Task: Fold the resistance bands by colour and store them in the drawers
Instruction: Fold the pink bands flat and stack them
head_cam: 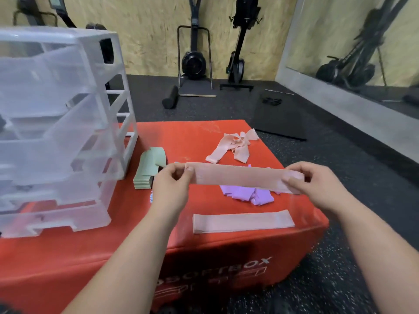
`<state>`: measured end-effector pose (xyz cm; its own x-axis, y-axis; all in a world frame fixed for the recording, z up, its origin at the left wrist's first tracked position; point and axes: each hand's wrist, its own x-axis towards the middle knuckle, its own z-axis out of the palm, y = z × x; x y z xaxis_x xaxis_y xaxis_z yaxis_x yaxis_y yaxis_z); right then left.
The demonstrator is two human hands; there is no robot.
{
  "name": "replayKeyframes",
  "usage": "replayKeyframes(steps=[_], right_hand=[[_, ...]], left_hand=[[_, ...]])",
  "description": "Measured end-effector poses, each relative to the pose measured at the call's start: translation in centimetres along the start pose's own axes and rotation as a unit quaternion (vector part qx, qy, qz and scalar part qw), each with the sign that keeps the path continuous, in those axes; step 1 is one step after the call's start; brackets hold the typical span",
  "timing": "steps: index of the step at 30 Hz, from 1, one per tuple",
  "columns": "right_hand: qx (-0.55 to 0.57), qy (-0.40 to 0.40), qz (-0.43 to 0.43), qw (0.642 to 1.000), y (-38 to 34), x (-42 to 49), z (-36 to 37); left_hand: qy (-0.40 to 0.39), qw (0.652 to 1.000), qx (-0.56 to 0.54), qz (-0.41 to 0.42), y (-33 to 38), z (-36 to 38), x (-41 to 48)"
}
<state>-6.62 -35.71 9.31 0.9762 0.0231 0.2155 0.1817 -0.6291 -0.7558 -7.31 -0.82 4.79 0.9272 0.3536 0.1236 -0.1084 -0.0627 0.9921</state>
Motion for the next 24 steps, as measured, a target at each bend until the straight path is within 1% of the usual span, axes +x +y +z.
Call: replayKeyframes(steps=[2,3,5,9,13,16,18,20,24], right_hand=[[0.074,-0.015,0.048,0.996,1.2,-1.4,0.4],[0.092,-0.023,0.072,0.993,2.0,-1.8,0.9],[0.086,-0.033,0.11,0.99,3.7,-1.7,1.8],[0.05,-0.048,0.104,0.992,5.4,0.8,2.5],[-0.008,-0.084,0.091,0.992,7.2,2.1,3.7],[-0.076,-0.094,0.078,0.99,8.4,2.0,4.1],[-0.109,-0.089,0.07,0.988,8.6,1.7,4.0],[-0.118,-0.082,0.065,0.987,8.7,1.2,3.9],[-0.127,-0.076,0.074,0.986,8.6,0.9,3.8]], left_hand=[[-0.026,0.998,0.033,-0.036,-0.9,-0.2,-0.8],[-0.035,0.997,0.053,-0.053,-1.5,-0.1,-1.2],[-0.039,0.992,0.093,-0.08,-2.5,0.1,-1.8],[-0.029,0.982,0.162,-0.09,-4.1,0.9,-1.8],[-0.035,0.96,0.274,-0.055,-5.2,0.9,-2.3],[-0.064,0.937,0.343,-0.022,-6.0,0.4,-2.4],[-0.09,0.927,0.365,-0.015,-6.1,0.2,-2.2],[-0.109,0.917,0.383,0.0,-6.3,0.1,-2.1],[-0.122,0.899,0.418,0.042,-6.4,0.0,-1.7]])
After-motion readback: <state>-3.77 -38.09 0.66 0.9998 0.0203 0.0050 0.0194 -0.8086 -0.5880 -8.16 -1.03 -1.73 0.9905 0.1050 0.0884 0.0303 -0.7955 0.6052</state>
